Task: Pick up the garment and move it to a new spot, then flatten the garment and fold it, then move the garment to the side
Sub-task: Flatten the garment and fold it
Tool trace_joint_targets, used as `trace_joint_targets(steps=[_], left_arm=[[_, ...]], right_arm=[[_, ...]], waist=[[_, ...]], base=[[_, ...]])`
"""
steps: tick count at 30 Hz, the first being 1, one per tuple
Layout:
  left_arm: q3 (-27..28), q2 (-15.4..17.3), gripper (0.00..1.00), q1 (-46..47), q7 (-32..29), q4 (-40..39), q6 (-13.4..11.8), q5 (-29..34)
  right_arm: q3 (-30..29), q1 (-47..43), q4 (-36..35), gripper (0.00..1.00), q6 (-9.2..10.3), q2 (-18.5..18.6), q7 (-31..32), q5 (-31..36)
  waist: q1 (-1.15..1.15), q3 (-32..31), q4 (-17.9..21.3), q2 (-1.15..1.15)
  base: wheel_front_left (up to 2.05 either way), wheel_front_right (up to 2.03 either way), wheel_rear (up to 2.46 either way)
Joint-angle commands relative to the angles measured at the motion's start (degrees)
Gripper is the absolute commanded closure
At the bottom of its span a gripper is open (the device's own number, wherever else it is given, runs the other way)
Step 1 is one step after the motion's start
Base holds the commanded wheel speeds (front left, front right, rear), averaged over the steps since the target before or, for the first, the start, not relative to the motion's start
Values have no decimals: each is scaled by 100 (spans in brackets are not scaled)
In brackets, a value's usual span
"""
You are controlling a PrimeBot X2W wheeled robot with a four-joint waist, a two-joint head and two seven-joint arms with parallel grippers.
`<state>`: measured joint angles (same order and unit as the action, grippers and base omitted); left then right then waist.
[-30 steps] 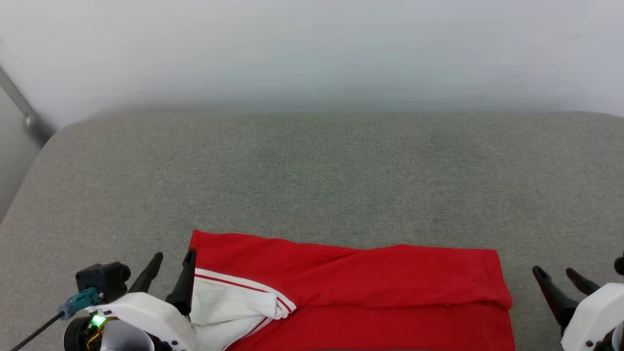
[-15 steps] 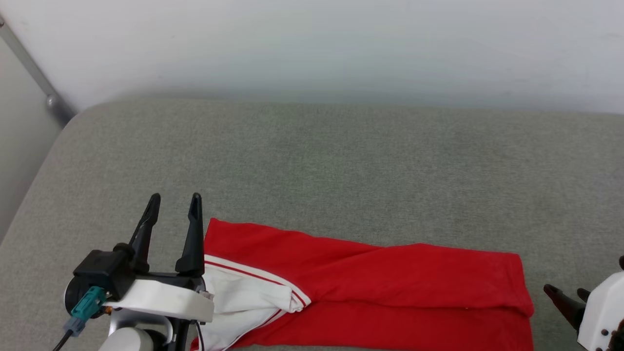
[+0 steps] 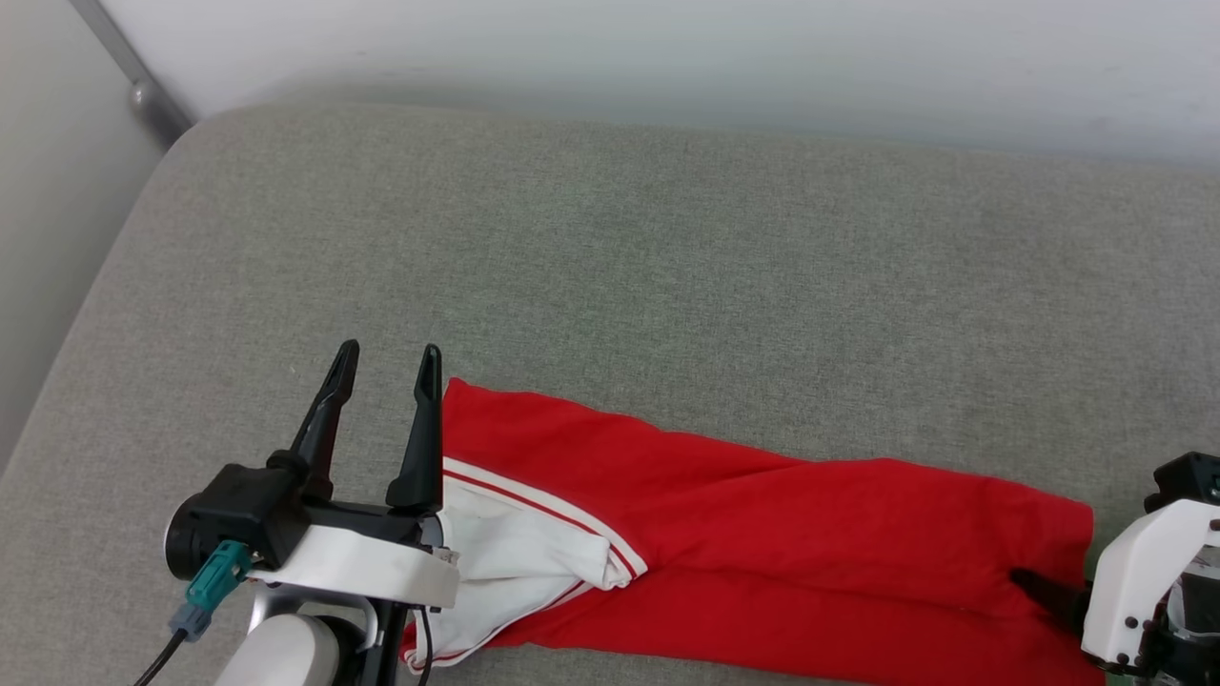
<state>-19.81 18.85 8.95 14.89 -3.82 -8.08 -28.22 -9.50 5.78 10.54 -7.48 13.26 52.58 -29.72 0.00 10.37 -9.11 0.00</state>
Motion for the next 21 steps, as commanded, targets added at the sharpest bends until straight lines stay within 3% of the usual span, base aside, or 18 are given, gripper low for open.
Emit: trace_joint_targets(steps=[1, 2, 13, 21], left_arm=[[18, -27, 0, 51, 36, 33, 11, 49], [24, -32, 0, 49, 37, 51, 20, 80], [-9, 97, 0, -165, -49, 319, -111, 286], [-21, 141, 0, -379, -194, 287, -272, 262]], right_arm=[[217, -114, 272, 79, -2, -215, 99, -68], [238, -95, 306, 100, -2, -226, 107, -113], [312, 261, 106, 100, 0, 265, -194, -223], [-281, 411, 40, 100, 0, 519, -26, -13]], waist=[[0, -1, 7, 0], [0, -6, 21, 0], [0, -353, 281, 0], [0, -578, 627, 0]], base=[[0, 0, 0], [0, 0, 0], [0, 0, 0], [0, 0, 0]])
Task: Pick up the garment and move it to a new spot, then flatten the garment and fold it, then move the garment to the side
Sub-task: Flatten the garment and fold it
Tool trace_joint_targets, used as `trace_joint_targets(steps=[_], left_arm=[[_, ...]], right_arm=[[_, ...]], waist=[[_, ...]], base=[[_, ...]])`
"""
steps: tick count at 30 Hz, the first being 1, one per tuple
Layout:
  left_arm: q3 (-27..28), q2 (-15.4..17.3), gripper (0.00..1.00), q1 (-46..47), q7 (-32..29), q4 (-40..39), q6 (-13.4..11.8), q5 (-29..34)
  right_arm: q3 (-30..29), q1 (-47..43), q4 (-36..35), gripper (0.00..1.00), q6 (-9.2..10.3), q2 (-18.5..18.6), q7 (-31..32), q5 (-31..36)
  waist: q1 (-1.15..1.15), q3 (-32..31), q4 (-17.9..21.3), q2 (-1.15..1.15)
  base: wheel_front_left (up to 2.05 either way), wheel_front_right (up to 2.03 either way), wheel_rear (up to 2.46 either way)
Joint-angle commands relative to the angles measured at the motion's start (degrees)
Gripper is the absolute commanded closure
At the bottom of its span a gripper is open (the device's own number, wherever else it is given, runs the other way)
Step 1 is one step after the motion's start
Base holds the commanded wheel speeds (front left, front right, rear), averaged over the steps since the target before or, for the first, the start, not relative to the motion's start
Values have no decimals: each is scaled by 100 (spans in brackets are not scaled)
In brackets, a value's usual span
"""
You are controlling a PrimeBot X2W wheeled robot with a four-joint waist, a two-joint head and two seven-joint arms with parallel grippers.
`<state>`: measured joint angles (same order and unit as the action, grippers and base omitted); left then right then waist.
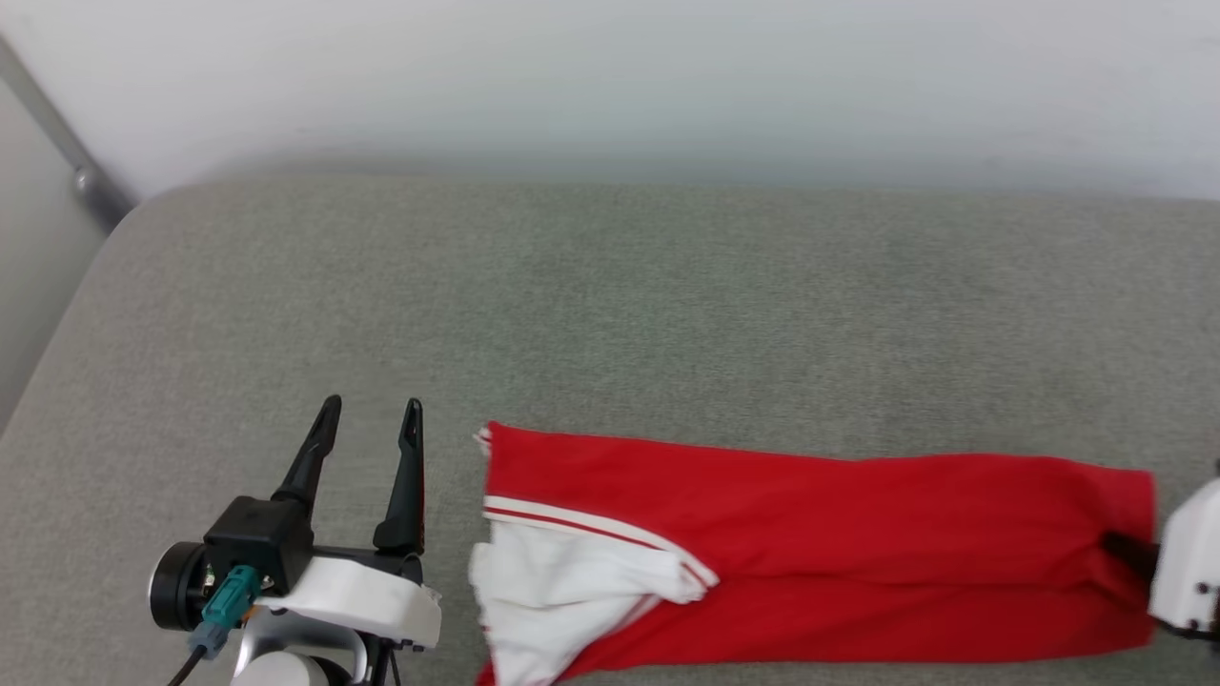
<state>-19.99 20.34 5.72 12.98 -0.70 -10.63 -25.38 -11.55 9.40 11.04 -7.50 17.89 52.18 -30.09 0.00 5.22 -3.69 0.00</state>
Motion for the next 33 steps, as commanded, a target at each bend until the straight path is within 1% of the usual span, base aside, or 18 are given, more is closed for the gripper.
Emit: trace_joint_targets(steps=[1, 6, 10, 14, 17, 19, 21, 22, 25, 26, 29, 33], left_arm=[[-13, -6, 0, -70, -9, -34, -35, -14], [-48, -19, 0, -116, -29, -61, -65, -24], [-44, -25, 0, -152, 1, -66, -67, -50], [-51, -27, 0, -172, 14, -74, -78, -64], [-52, -48, 0, -153, 20, -70, -85, -91], [-52, -51, 0, -120, 23, -53, -76, -89], [-69, -72, 0, -79, 30, -32, -65, -101], [-69, -72, 0, -79, 30, -32, -65, -101], [-99, -90, 0, -12, 31, -5, -39, -107], [-108, -91, 0, 11, 30, 2, -27, -107], [-141, -104, 0, 68, 10, 30, -13, -104], [-173, -110, 0, 131, -14, 56, -6, -114]], right_arm=[[-231, 56, -33, 100, 2, 108, 47, 97], [-1121, 69, -206, 100, 2, 205, 363, 418], [-1556, 161, -355, 100, 2, 59, 648, 564], [-1790, 360, -397, 100, 2, -525, 1174, 266], [-1867, 525, -403, 100, 2, -1077, 1590, -257], [-1867, 589, -358, 100, 2, -1291, 1803, -688], [-1771, 590, -283, 100, 2, -1443, 1968, -1100], [-1771, 590, -283, 100, 2, -1443, 1968, -1100], [-1483, 571, -91, 100, 2, -1502, 2025, -1814], [-1297, 593, 58, 100, 2, -1511, 1939, -2118], [-618, 595, 365, 100, 2, -1506, 1611, -2751], [357, 687, 667, 100, 2, -1504, 1095, -3313]], waist=[[0, -77, 117, 0], [0, -146, 208, 0], [0, -179, 259, 0], [0, -201, 277, 0], [0, -195, 257, 0], [0, -190, 231, 0], [0, -187, 193, 0], [0, -187, 193, 0], [0, -170, 130, 0], [0, -158, 110, 0], [0, -135, 31, 0], [0, -101, -44, 0]], base=[[0, 0, 0], [0, 0, 0], [0, 0, 0], [0, 0, 0], [0, 0, 0], [0, 0, 0], [0, 0, 0], [0, 0, 0], [0, 0, 0], [0, 0, 0], [0, 0, 0], [0, 0, 0]])
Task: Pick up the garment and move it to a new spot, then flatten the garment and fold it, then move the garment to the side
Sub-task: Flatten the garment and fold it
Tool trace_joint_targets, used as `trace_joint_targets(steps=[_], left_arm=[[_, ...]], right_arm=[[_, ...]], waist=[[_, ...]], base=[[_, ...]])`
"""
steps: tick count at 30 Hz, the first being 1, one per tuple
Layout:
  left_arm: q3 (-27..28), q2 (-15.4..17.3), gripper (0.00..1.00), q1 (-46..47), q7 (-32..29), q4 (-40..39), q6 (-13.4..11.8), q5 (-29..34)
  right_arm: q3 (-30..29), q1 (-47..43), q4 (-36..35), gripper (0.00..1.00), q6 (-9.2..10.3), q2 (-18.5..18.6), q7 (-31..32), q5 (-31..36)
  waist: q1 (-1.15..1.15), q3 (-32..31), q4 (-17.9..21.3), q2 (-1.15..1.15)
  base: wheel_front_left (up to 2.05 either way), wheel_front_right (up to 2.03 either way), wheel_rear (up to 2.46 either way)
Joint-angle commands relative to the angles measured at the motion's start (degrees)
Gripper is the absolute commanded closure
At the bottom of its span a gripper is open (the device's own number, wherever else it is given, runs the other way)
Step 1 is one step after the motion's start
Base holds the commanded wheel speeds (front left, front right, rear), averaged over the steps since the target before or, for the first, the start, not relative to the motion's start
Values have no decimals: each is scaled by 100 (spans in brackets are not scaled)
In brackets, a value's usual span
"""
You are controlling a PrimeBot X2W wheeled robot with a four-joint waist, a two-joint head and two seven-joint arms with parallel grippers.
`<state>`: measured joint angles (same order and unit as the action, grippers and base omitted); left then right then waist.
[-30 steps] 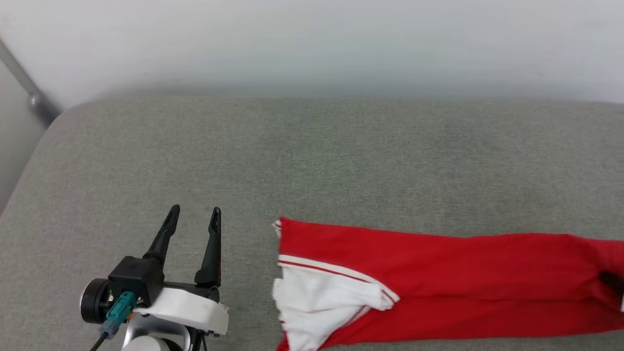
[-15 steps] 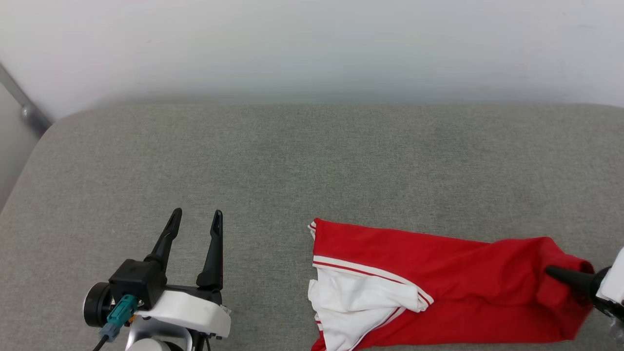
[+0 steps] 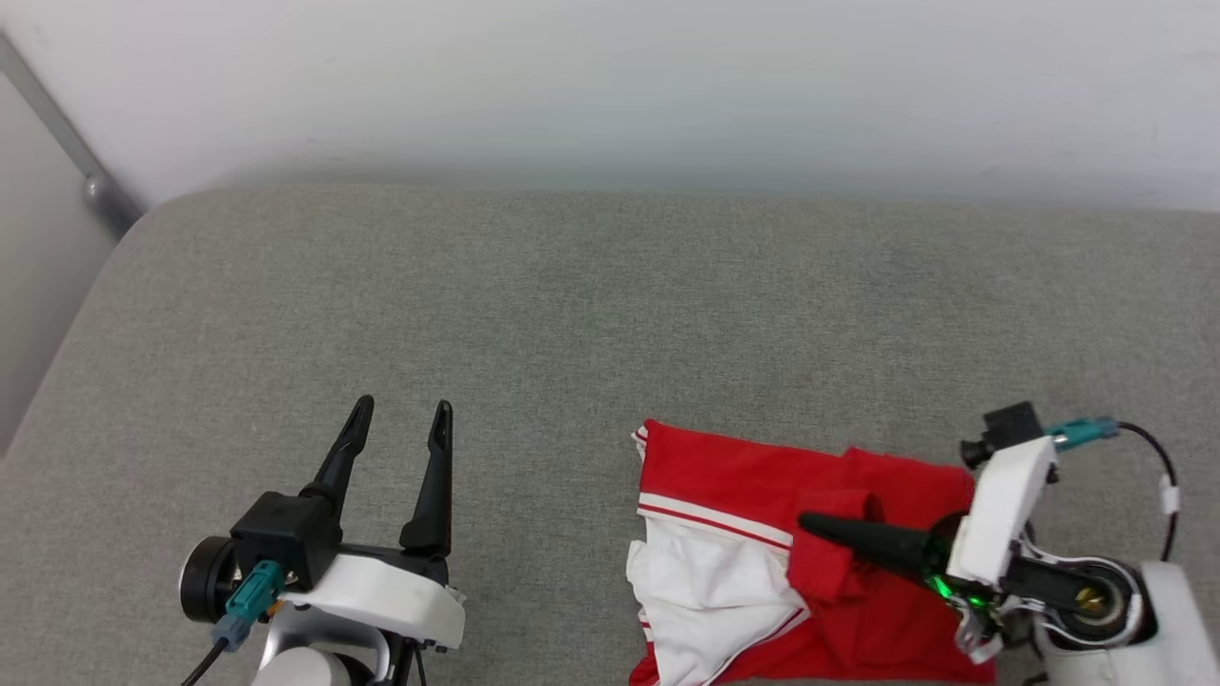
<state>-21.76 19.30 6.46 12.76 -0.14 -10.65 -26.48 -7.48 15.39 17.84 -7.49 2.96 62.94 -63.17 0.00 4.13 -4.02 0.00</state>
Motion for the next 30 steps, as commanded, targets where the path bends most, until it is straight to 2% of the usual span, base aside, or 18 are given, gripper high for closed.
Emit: trace_joint_targets(steps=[1, 5, 8, 9, 10, 11, 17, 22, 24, 27, 30], left_arm=[[-10, -13, 0, 74, -7, 4, 1, -11], [-38, -25, 0, 140, -19, 3, 23, -17], [-54, -31, 0, 201, -19, 16, 33, -17], [-59, -35, 0, 212, -14, 21, 36, -18], [-64, -38, 0, 209, -7, 33, 38, -21], [-70, -42, 0, 209, 2, 46, 39, -24], [-70, -69, 0, 199, 47, 125, 39, -42], [-50, -49, 0, 148, 66, 176, 6, -65], [-42, -44, 0, 110, 63, 179, -25, -66], [-34, -37, 0, 94, 69, 176, -65, -61], [1, -24, 0, 43, 82, 167, -132, -60]], right_arm=[[189, 124, 35, 100, 1, -10, -122, -91], [1027, 284, 221, 100, 0, -11, -662, -528], [1528, 449, 374, 100, 0, -7, -1119, -457], [1661, 473, 462, 93, 1, -7, -1245, -352], [1763, 527, 548, 53, 1, -5, -1411, -211], [1851, 586, 637, 0, 0, -3, -1571, -93], [2337, 807, 864, 0, 0, 6, -2025, 214], [2760, 914, 181, 0, 0, 385, -2299, 393], [2876, 890, -235, 0, 0, 641, -2529, 559], [2899, 743, -693, 0, 0, 1141, -3116, 1228], [2637, 540, -790, 0, 0, 1509, -3709, 2168]], waist=[[0, 28, -32, 0], [0, 94, -105, 0], [0, 145, -150, 0], [0, 158, -159, 0], [0, 170, -166, 0], [0, 181, -171, 0], [0, 191, -164, 0], [0, 122, -101, 0], [0, 94, -64, 0], [0, 59, -2, 0], [0, 23, 86, 0]], base=[[0, 0, 0], [0, 0, 0], [0, 0, 0], [0, 0, 0], [0, 0, 0], [0, 0, 0], [0, 0, 0], [0, 0, 0], [0, 0, 0], [0, 0, 0], [0, 0, 0]])
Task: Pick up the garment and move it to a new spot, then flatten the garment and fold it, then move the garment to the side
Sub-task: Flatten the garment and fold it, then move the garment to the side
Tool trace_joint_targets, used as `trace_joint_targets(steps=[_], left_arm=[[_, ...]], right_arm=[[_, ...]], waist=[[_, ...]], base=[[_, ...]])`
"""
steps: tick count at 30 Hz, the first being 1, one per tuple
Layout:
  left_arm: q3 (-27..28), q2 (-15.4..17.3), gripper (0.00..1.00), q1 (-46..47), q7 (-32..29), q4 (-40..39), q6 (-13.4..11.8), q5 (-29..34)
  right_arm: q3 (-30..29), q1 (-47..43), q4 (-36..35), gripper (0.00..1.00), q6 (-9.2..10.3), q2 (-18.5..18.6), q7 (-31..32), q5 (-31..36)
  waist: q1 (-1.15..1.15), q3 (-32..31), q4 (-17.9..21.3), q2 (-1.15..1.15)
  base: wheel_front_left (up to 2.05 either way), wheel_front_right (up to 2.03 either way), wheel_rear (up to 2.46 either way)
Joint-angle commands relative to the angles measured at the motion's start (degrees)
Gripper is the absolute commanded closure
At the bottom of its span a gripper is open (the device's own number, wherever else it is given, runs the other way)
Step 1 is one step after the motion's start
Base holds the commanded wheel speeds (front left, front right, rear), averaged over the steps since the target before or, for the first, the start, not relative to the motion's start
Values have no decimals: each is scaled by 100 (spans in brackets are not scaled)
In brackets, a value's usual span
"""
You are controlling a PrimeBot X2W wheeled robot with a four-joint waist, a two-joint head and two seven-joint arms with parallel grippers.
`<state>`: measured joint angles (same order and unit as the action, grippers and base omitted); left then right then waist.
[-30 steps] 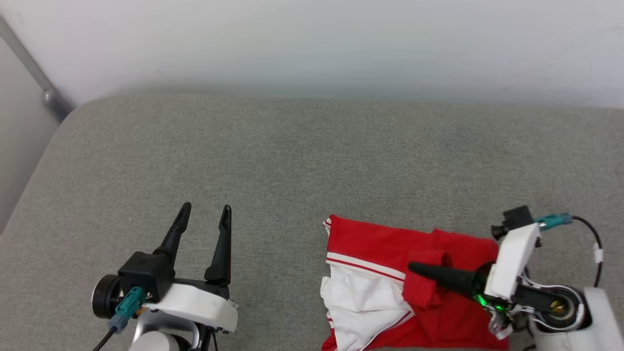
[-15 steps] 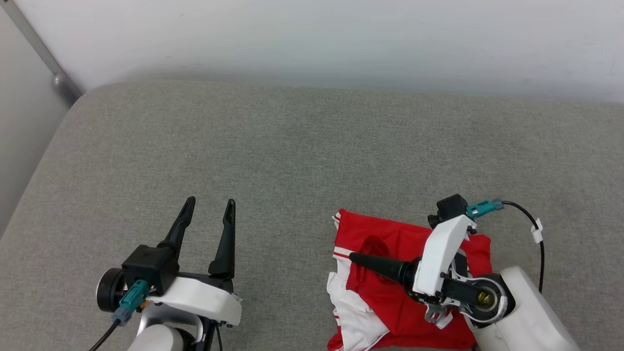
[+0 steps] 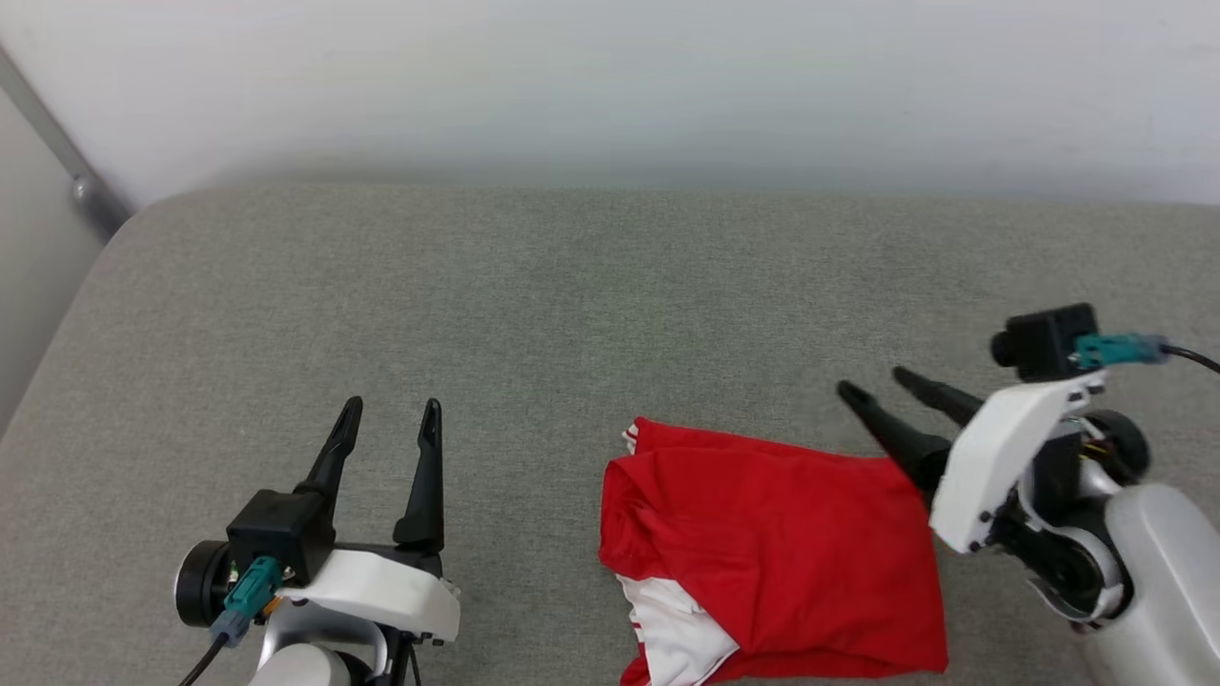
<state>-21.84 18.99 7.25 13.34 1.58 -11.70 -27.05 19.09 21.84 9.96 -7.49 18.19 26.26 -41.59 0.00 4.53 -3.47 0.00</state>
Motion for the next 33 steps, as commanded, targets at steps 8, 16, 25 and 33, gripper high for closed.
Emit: trace_joint_targets(steps=[8, 16, 25, 33], left_arm=[[102, 17, 0, -143, 46, 46, -119, -77], [168, 21, 0, -314, 90, 87, -190, -114], [149, 63, 0, -508, 107, 153, -229, -118], [158, 86, 0, -576, 111, 148, -288, -146]], right_arm=[[-1566, -891, 34, 0, 0, 13, -1093, 1810], [-2069, -1775, -879, 0, 1, -334, -2414, 2571], [-2001, -2555, -1491, 0, 1, -725, -2763, 2732], [-2043, -2608, -1627, 0, 1, -882, -2635, 2765]], waist=[[0, -156, 200, 0], [0, -311, 282, 0], [0, -476, 403, 0], [0, -497, 489, 0]], base=[[0, 0, 0], [0, 0, 0], [0, 0, 0], [0, 0, 0]])
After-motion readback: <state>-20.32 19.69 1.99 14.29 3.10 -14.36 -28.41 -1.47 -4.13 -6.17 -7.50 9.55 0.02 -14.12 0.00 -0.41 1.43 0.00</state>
